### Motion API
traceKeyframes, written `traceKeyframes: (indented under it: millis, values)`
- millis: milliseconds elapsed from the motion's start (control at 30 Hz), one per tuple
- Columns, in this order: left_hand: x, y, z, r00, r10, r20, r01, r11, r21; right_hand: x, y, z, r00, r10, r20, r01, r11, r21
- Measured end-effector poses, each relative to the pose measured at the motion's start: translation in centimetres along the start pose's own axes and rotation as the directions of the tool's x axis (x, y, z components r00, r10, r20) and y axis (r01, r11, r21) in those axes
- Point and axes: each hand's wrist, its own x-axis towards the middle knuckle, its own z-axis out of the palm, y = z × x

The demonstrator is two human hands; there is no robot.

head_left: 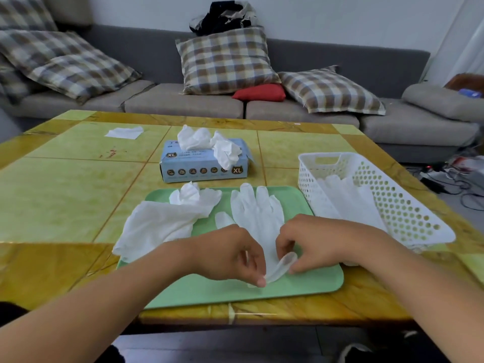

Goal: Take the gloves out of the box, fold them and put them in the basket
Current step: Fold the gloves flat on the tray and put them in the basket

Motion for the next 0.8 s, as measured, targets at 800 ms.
traceKeyframes:
  millis: [800]
  values:
    - [-9.4,-8.4,-9.9,0.770,-0.545,-0.331,0.526,0.836,-0.154,11.3,-16.4,-1.9,0.951,-0.154,-0.269,0.176,0.982,0.060]
